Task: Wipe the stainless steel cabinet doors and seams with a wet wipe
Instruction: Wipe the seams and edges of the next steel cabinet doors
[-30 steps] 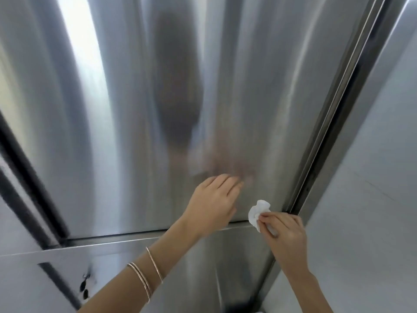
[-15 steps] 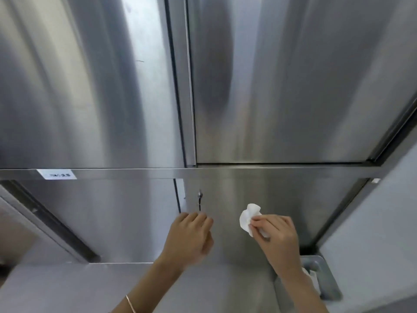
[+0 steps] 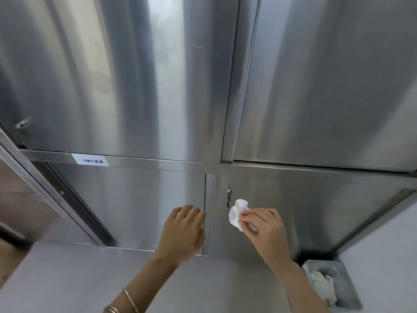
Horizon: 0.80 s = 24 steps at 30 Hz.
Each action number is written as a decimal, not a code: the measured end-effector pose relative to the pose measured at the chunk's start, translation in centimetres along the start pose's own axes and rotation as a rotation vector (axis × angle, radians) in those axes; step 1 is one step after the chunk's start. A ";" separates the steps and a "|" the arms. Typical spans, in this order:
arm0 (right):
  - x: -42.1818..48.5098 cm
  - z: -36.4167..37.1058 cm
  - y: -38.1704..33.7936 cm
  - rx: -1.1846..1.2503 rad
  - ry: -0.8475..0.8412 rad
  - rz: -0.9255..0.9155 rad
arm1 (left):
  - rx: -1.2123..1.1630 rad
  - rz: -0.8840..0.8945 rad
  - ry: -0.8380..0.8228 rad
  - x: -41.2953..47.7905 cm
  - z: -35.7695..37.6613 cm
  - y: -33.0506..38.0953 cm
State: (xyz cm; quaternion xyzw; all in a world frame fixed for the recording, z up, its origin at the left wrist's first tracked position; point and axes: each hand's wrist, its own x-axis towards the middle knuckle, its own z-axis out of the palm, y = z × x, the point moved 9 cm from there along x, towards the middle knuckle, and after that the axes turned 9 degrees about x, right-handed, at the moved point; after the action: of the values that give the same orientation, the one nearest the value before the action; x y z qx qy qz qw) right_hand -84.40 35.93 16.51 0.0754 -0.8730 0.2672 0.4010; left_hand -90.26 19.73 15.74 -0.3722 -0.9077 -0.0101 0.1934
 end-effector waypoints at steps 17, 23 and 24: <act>-0.3 16.8 7.6 -0.018 0.319 -0.452 | 0.328 0.045 0.302 5.8 20.5 -7.8; 1.3 18.8 7.8 -0.164 0.413 -0.578 | 0.462 0.092 0.474 7.3 24.0 -8.6; 1.5 19.0 7.7 -0.207 0.409 -0.594 | 0.486 0.098 0.503 7.6 24.1 -8.7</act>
State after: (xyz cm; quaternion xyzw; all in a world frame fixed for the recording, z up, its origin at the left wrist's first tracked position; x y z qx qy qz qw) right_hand -100.60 32.53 4.28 0.2295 -0.7374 0.0592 0.6325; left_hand -109.38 22.49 -2.69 -0.3444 -0.7885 0.1243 0.4942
